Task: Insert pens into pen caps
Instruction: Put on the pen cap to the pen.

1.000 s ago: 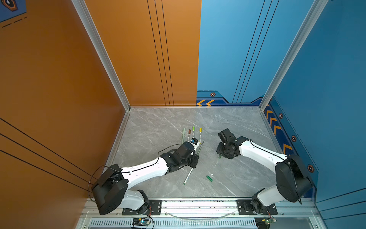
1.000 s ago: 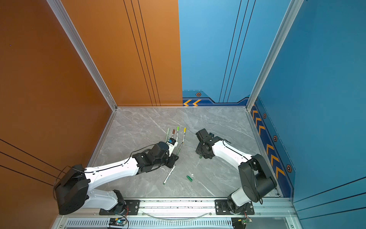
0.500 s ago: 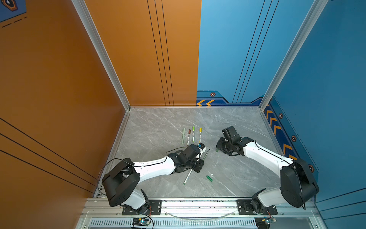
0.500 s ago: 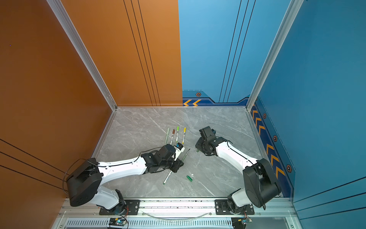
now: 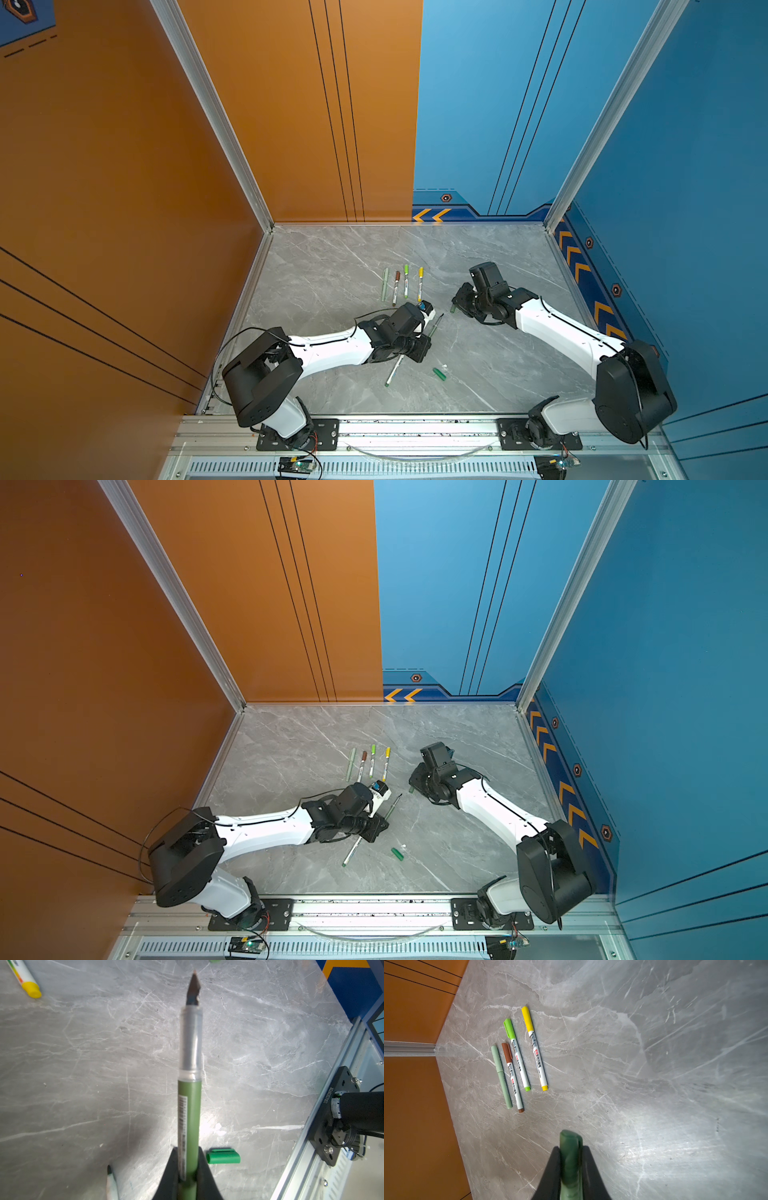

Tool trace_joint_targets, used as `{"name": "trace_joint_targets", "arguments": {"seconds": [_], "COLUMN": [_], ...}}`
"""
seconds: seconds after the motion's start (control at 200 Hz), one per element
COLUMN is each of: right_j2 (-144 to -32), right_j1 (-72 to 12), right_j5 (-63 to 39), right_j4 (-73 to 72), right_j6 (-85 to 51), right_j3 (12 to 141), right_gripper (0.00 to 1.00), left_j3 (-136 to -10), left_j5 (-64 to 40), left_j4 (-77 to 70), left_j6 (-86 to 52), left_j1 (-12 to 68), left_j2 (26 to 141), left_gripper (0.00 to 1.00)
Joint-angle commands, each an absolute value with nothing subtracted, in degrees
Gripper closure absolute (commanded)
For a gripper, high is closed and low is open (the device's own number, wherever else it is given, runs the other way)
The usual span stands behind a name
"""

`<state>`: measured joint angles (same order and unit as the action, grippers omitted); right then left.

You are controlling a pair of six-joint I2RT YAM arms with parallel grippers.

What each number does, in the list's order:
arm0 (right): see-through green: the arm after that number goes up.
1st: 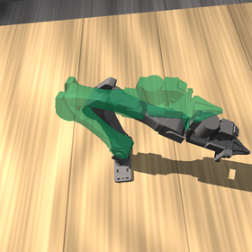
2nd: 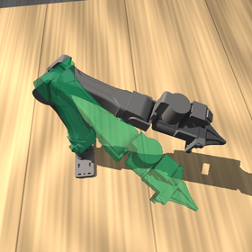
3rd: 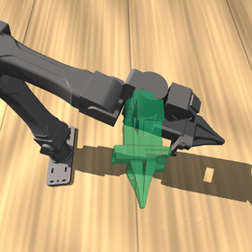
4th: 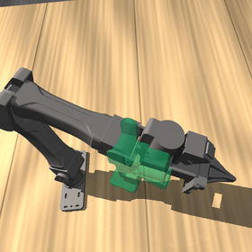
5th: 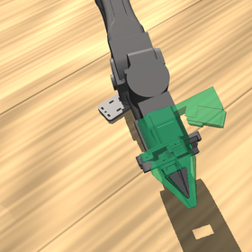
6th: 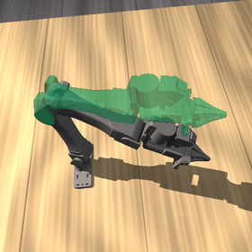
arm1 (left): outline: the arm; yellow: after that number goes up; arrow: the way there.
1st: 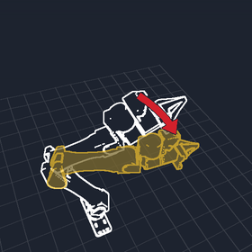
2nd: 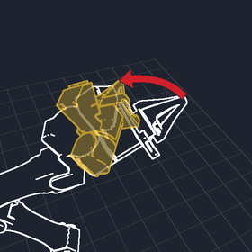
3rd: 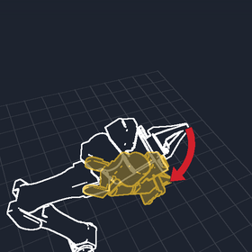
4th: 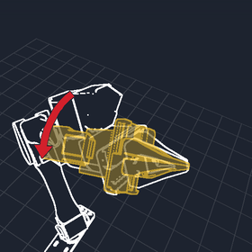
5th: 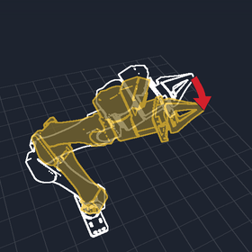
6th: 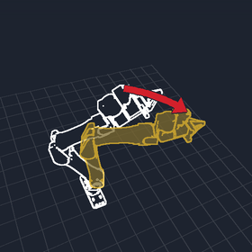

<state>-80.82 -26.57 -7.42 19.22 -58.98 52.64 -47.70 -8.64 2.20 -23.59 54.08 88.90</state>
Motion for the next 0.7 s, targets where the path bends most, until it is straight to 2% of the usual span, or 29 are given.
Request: {"name": "trace_joint_targets", "arguments": {"seconds": [0.0,0.696], "right_j2": [-79.68,-80.65], "right_j1": [-26.81,-27.07], "right_j5": [-7.83,-8.81], "right_j4": [18.38,16.83], "right_j6": [-59.97,-60.45], "right_j3": [51.95,52.54], "right_gripper": [1.0,1.0], "left_j3": [-49.45,-50.27], "left_j5": [-9.15,-9.47], "left_j4": [1.5,1.52], "left_j6": [-23.96,-23.75], "left_j1": [54.67,55.01], "left_j2": [89.6,90.63], "left_gripper": [1.0,1.0]}}
